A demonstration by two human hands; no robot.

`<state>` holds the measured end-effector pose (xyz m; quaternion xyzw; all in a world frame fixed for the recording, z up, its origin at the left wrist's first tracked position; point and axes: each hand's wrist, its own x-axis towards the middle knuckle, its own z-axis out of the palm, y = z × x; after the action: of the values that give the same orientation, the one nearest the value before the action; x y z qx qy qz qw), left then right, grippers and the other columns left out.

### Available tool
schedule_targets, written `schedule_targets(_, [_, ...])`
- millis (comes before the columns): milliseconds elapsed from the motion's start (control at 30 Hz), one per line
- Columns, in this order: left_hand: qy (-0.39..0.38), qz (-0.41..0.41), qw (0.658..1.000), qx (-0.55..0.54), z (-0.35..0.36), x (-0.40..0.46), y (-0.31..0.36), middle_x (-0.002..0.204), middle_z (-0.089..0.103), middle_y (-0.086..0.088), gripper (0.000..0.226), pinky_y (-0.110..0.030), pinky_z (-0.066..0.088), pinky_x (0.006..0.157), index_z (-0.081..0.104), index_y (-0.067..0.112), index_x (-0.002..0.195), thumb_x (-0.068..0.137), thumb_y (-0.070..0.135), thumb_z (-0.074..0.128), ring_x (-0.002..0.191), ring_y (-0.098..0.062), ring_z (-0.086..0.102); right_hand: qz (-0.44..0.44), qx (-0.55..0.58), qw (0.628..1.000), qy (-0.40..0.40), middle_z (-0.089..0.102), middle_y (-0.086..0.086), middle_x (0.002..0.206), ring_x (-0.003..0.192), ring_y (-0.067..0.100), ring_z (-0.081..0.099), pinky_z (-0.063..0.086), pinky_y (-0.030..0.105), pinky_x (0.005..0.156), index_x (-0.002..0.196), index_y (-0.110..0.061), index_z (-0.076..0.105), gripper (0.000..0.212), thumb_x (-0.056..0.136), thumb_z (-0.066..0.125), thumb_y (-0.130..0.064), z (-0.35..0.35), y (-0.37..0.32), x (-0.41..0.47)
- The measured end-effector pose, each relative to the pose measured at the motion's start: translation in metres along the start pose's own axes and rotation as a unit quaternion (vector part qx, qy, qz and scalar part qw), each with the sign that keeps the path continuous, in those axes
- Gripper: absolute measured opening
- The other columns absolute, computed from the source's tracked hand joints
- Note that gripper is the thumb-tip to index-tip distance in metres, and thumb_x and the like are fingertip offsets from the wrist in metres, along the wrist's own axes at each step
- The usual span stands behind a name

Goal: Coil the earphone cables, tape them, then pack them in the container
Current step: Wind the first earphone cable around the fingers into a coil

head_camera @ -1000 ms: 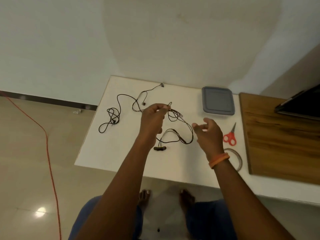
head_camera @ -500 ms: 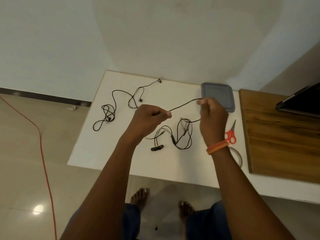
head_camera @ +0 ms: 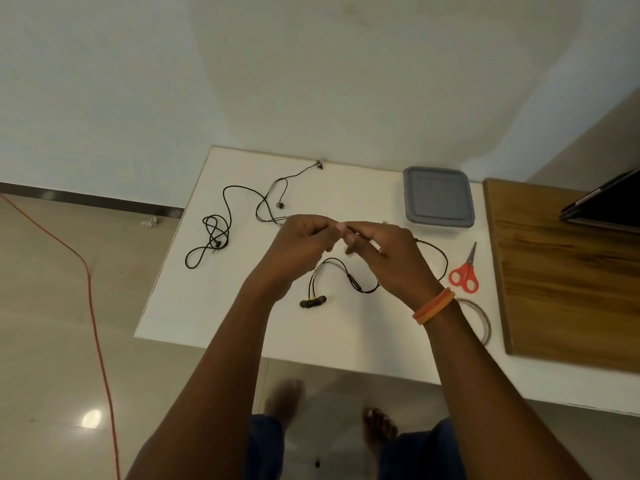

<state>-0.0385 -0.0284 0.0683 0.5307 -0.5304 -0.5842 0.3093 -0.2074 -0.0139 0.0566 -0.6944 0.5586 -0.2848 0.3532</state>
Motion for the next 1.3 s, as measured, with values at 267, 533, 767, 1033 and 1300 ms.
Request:
schedule_targets(267, [-0.042, -0.062, 0.997, -0.018, -0.013, -0.001, -0.006, 0.065, 0.053, 0.005, 0.020, -0.019, 0.027, 0.046, 0.077, 0.013, 0.100, 0.096, 0.025, 0.062, 0.048, -0.011, 0.030, 0.110, -0.043, 0.958, 0.261, 0.058, 0.004, 0.059, 0.060, 0.022, 0.057, 0.042, 0.025, 0.057, 0.076, -0.005, 0.069, 0.027, 0.094, 0.056, -0.020, -0.014, 0.018, 0.007])
schedule_targets(533, [-0.060, -0.164, 0.974, -0.142, -0.007, -0.002, 0.000, 0.055, 0.036, 0.003, 0.027, -0.022, 0.023, 0.044, 0.060, 0.009, 0.091, 0.103, 0.029, 0.047, 0.046, -0.010, 0.025, 0.097, -0.108, 0.987, 0.070, 0.045, 0.002, 0.145, 0.140, 0.024, 0.032, 0.010, 0.057, 0.117, 0.137, -0.034, 0.051, 0.043, 0.095, 0.055, -0.040, 0.005, 0.015, 0.005])
schedule_targets(767, [-0.064, -0.167, 0.975, -0.129, -0.009, -0.003, 0.000, 0.053, 0.050, -0.002, 0.030, -0.024, 0.031, 0.046, 0.062, 0.005, 0.093, 0.104, 0.027, 0.045, 0.043, -0.011, 0.033, 0.020, -0.127, 0.989, 0.070, 0.071, -0.015, 0.104, 0.124, 0.014, 0.047, 0.016, 0.049, 0.107, 0.103, -0.037, 0.072, 0.017, 0.094, 0.058, -0.038, 0.011, -0.002, 0.002])
schedule_targets(1033, [-0.132, -0.179, 0.972, -0.077, -0.004, -0.006, 0.001, 0.054, 0.052, -0.004, 0.043, -0.025, 0.028, 0.050, 0.068, 0.002, 0.088, 0.104, 0.034, 0.044, 0.044, -0.010, 0.030, 0.065, 0.068, 0.996, -0.004, 0.069, 0.000, 0.083, 0.076, 0.015, 0.066, 0.054, 0.033, 0.071, 0.091, -0.012, 0.068, 0.012, 0.095, 0.058, -0.016, 0.007, 0.000, 0.003])
schedule_targets(1300, [-0.076, -0.110, 0.955, -0.265, -0.014, 0.001, 0.002, 0.048, 0.033, 0.007, 0.039, -0.026, 0.014, 0.049, 0.056, 0.014, 0.076, 0.105, 0.033, 0.040, 0.042, -0.007, 0.020, 0.129, 0.243, 0.960, -0.042, 0.052, -0.001, 0.064, 0.050, 0.011, 0.038, 0.036, 0.021, 0.047, 0.087, -0.006, 0.068, 0.012, 0.093, 0.062, -0.014, -0.011, -0.003, 0.003])
